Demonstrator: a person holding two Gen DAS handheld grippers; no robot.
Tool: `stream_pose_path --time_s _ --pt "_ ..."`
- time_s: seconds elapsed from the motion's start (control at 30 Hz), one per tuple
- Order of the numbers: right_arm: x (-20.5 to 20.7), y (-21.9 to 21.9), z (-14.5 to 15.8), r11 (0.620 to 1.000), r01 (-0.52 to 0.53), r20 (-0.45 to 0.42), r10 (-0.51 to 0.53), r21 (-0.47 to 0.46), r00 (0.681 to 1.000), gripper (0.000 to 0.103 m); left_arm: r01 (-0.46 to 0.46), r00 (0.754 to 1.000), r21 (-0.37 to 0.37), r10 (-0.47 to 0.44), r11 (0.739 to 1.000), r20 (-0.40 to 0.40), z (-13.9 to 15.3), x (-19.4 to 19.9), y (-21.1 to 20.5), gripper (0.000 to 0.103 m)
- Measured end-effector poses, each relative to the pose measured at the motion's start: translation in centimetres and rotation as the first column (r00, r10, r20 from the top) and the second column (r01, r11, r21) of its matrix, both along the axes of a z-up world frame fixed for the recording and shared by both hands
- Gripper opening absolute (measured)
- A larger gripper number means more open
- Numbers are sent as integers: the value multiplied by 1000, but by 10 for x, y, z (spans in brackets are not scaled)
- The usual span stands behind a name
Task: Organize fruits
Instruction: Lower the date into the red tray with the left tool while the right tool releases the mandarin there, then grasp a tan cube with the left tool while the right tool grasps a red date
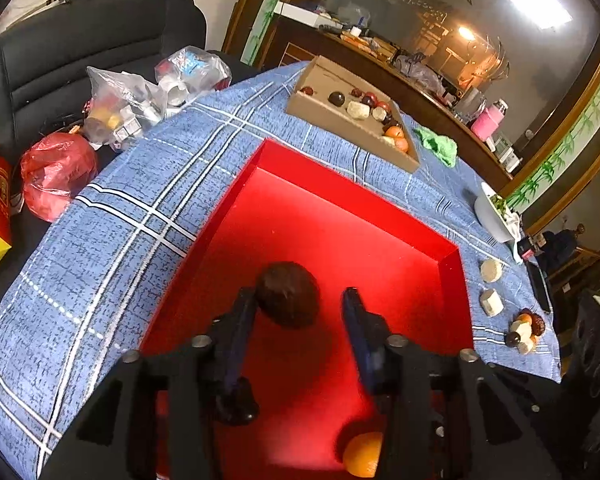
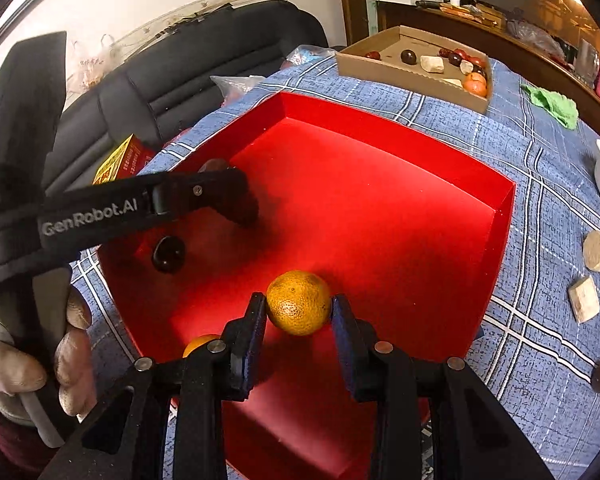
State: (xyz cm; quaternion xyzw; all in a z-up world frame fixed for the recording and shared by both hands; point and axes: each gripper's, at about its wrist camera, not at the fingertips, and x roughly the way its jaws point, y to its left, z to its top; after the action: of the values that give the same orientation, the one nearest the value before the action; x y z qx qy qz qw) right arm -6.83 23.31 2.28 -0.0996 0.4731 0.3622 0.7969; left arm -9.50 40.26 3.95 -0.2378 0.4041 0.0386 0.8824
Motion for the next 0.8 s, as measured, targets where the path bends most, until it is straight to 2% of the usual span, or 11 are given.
stream_pose_path --time_s 0.13,0.3,0.43,0.57,0.73,0.8 --pt "-6 2 7 1000 -3 23 3 14 1000 48 -19 999 -3 19 1000 25 11 -10 0 63" --pt "-13 -8 18 999 8 43 -10 42 999 50 -59 998 38 58 998 31 26 -24 -10 82" --pt "-22 -28 28 998 30 64 -34 62 997 52 -48 997 13 47 999 65 37 -36 -20 82" --pt "-29 -57 35 994 75 83 -82 81 993 58 -8 998 -19 10 1000 65 42 -41 -42 82" --pt "-31 -102 36 982 152 80 -161 110 984 59 86 995 -81 -82 993 57 43 -41 -85 82" --pt "-32 -124 35 975 190 73 -199 118 977 59 115 992 -66 -112 991 53 45 -40 -103 82"
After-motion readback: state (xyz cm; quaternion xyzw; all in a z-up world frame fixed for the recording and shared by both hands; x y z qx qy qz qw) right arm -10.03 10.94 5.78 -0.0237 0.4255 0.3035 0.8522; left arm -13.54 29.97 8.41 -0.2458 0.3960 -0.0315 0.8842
